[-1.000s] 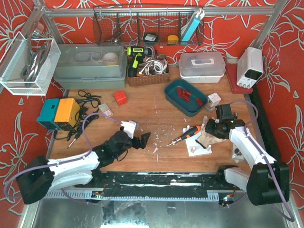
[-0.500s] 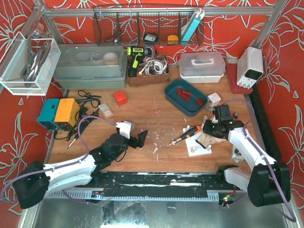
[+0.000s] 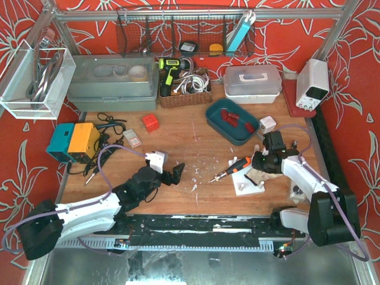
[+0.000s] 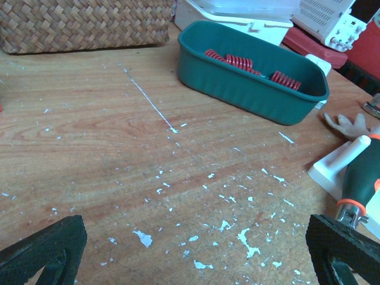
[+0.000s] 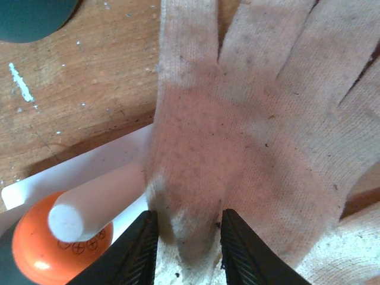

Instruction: Install the large spring

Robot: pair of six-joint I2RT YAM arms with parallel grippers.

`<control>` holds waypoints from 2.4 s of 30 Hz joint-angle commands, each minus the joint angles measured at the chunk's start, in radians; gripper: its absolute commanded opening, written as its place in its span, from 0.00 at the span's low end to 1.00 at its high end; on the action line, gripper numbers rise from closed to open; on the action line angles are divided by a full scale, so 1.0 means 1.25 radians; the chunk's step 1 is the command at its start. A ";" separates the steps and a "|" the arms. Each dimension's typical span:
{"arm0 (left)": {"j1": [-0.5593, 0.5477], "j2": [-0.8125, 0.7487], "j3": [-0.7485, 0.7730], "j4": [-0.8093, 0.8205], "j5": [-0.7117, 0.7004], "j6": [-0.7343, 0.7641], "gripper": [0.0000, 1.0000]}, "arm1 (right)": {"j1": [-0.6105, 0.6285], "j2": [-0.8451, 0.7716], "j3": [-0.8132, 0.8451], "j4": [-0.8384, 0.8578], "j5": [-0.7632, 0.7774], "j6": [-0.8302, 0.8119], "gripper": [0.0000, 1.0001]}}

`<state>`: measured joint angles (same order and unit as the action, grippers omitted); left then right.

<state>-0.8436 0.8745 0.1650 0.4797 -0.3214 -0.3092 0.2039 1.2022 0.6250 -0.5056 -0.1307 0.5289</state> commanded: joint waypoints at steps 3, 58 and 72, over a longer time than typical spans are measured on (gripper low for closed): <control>-0.002 -0.003 0.016 0.006 -0.024 -0.009 1.00 | 0.006 0.018 -0.010 0.007 0.050 -0.011 0.33; -0.003 0.017 0.013 0.019 -0.021 -0.032 1.00 | -0.021 0.244 0.295 -0.023 0.561 0.115 0.60; -0.002 0.012 0.012 0.029 0.027 -0.020 1.00 | 0.040 0.092 0.319 -0.284 0.379 0.272 0.73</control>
<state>-0.8436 0.8974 0.1650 0.4816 -0.3092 -0.3401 0.2108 1.3975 0.9939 -0.6891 0.3981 0.7509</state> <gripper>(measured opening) 0.998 0.746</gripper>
